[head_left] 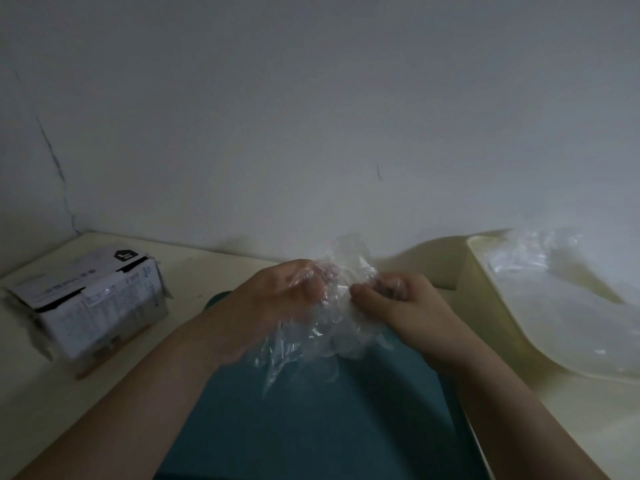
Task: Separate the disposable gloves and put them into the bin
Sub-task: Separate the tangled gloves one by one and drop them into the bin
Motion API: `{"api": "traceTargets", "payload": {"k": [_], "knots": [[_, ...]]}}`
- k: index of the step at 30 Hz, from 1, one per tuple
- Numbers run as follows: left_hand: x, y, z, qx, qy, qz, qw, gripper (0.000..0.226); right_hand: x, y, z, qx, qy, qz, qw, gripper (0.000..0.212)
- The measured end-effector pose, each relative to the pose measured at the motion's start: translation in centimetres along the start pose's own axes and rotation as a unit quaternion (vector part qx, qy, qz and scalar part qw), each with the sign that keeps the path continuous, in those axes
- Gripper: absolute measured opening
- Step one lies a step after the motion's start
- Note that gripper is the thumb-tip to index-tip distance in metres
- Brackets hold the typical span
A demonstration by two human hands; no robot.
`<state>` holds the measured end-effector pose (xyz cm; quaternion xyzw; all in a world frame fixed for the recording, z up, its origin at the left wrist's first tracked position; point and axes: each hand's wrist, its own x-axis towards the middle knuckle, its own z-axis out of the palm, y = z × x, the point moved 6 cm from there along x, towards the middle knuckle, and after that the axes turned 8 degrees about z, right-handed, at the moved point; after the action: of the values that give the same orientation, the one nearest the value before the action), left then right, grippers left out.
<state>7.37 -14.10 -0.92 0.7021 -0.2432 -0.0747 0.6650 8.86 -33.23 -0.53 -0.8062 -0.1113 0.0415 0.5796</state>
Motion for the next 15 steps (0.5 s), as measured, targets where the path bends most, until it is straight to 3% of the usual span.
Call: {"api": "traceTargets", "payload": {"k": [5,7,11,15], "knots": [[0.1,-0.8,-0.4,0.035,0.115,-0.016,0.993,0.012,-0.4,0.3,0.9,0.063,-0.084,0.066,0.992,0.040],[-0.2,-1.6,-0.8,0.003,0.132,-0.050,0.990,0.008,-0.1,0.8,0.3,0.094,-0.028,0.091,0.991,0.031],[-0.5,-1.8,-2.3,0.042,0.178,-0.074,0.980,0.009,0.6,2.7,-2.1,0.172,0.124,0.157,0.965,0.029],[-0.3,-2.0,-3.1,-0.035,0.242,-0.082,0.966,0.012,0.9,3.0,-3.2,0.193,0.195,0.112,0.955,0.036]]}}
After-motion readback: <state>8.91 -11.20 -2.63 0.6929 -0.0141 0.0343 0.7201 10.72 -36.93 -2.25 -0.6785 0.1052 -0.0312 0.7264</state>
